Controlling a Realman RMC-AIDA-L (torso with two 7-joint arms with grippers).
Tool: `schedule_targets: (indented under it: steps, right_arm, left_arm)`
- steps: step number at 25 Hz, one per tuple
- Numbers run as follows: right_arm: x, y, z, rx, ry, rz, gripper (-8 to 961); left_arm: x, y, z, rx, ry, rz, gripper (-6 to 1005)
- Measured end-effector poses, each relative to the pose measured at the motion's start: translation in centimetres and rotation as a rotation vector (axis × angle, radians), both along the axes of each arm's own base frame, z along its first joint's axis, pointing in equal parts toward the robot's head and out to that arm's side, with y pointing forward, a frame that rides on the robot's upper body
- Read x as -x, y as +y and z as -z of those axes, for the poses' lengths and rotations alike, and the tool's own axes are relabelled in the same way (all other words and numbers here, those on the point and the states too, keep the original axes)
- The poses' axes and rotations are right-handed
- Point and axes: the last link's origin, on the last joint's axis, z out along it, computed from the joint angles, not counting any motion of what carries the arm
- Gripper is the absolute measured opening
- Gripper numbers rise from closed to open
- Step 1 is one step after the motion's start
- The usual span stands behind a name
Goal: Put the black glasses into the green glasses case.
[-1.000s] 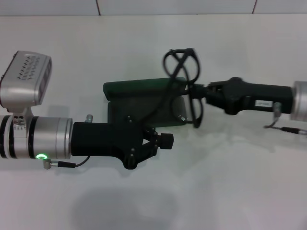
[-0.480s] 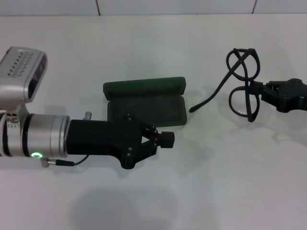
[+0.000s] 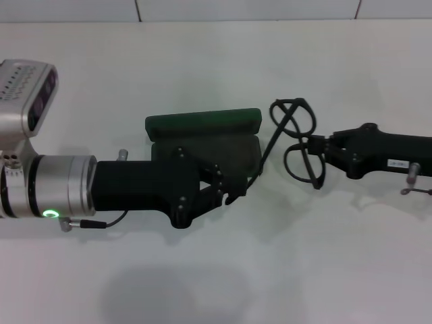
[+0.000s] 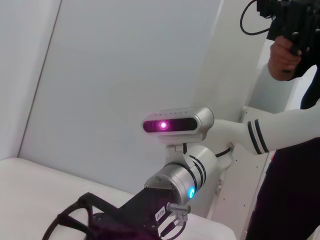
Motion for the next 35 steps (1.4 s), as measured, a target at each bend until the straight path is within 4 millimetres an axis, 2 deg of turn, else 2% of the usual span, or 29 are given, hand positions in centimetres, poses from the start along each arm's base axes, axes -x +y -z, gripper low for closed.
schedule_targets:
  steps: [6,16,24,35]
  right_arm:
    - [1.6,0.4,0.9,0.036,-0.010,-0.055,74]
    - [3.8,0.5,1.1,0.072,0.053,-0.118,80]
    - [5.5,0.4,1.1,0.110,0.097,-0.177,84]
    - [7.6,-0.5,2.1,0.191,0.126,-0.257,89]
  left_arm:
    - [-0.3,-0.2,0.5,0.021,-0.007,-0.004,3]
    - [-0.6,-0.2,1.1,0.028,-0.008,-0.003,4]
    - [-0.8,-0.1,1.3,0.032,-0.008,-0.001,4]
    - [-0.9,0.1,1.7,0.028,-0.002,-0.007,5]
